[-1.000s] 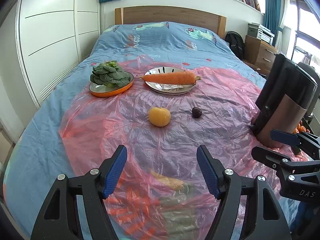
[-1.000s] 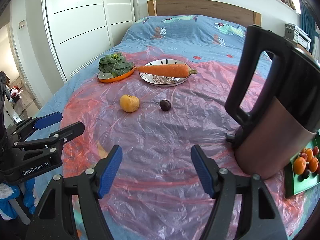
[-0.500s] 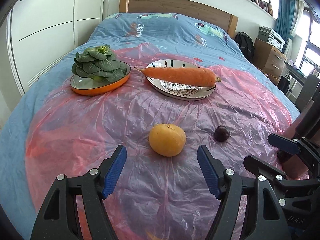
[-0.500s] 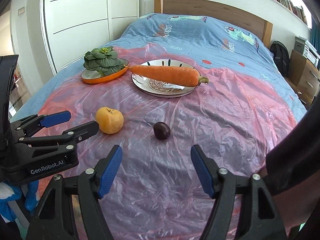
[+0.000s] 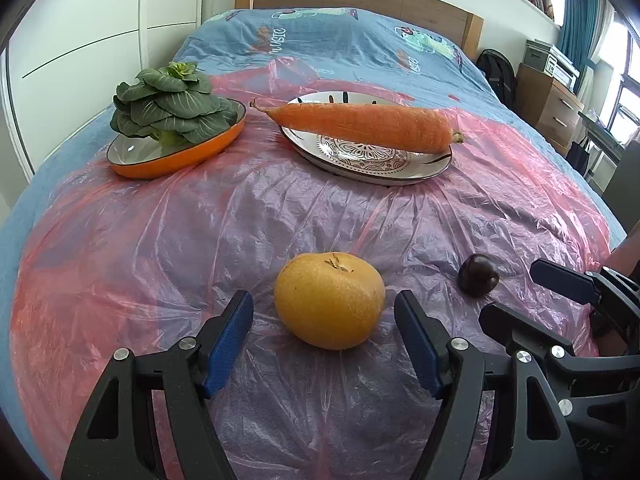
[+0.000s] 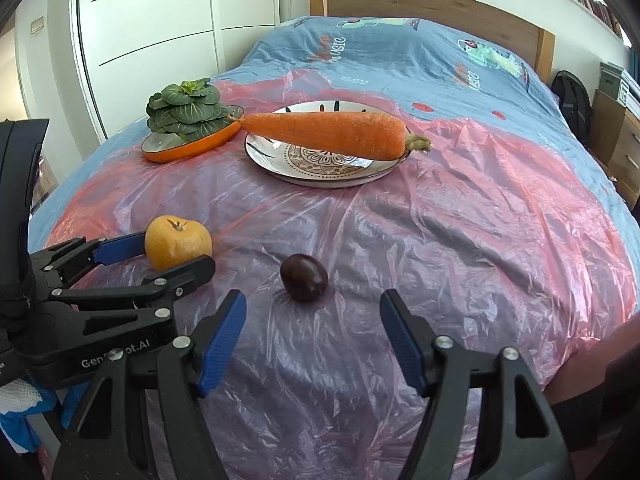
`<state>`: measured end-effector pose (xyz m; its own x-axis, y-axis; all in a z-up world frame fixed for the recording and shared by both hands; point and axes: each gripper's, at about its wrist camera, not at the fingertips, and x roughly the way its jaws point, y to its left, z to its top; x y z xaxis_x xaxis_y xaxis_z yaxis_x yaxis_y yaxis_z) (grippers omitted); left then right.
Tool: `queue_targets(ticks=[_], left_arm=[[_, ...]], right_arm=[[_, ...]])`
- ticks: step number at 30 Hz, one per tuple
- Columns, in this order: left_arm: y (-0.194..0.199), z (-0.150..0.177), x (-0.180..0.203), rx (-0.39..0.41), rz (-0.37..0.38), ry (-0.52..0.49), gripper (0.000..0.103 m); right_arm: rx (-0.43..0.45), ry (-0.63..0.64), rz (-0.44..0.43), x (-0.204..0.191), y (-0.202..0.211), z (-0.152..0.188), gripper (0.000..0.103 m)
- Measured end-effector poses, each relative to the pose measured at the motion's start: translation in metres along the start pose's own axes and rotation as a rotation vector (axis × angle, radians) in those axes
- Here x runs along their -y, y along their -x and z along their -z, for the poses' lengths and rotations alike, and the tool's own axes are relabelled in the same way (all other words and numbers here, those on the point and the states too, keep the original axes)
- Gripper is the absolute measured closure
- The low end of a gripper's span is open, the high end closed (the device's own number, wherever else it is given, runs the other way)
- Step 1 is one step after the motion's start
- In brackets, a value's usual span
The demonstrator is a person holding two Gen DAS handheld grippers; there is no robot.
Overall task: Organize fruits
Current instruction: 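Grasp the yellow pear with the left tool while the right tool grasps the dark plum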
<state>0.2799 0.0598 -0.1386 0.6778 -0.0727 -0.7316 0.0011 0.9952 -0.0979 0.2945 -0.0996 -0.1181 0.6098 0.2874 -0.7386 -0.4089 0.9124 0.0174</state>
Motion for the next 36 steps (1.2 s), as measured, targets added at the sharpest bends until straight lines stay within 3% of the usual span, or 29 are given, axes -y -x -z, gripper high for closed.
queue_targets(ticks=[22, 25, 28, 32, 36], left_arm=[[-0.008, -0.004, -0.015, -0.026, 0.023, 0.066, 0.042], [-0.008, -0.004, -0.015, -0.025, 0.030, 0.066, 0.044], [-0.009, -0.003, -0.014, -0.025, 0.034, 0.063, 0.048], [-0.009, -0.002, -0.013, -0.026, 0.044, 0.059, 0.056], [-0.009, -0.001, -0.012, -0.025, 0.048, 0.055, 0.056]], right_arm=[[-0.073, 0.019, -0.041, -0.002, -0.031, -0.014, 0.006], [-0.079, 0.023, -0.043, -0.002, -0.033, -0.013, 0.016], [-0.082, 0.037, -0.043, -0.005, -0.036, -0.013, 0.042], [-0.084, 0.051, -0.039, -0.007, -0.037, -0.013, 0.054], [-0.084, 0.050, -0.040, -0.007, -0.037, -0.013, 0.054]])
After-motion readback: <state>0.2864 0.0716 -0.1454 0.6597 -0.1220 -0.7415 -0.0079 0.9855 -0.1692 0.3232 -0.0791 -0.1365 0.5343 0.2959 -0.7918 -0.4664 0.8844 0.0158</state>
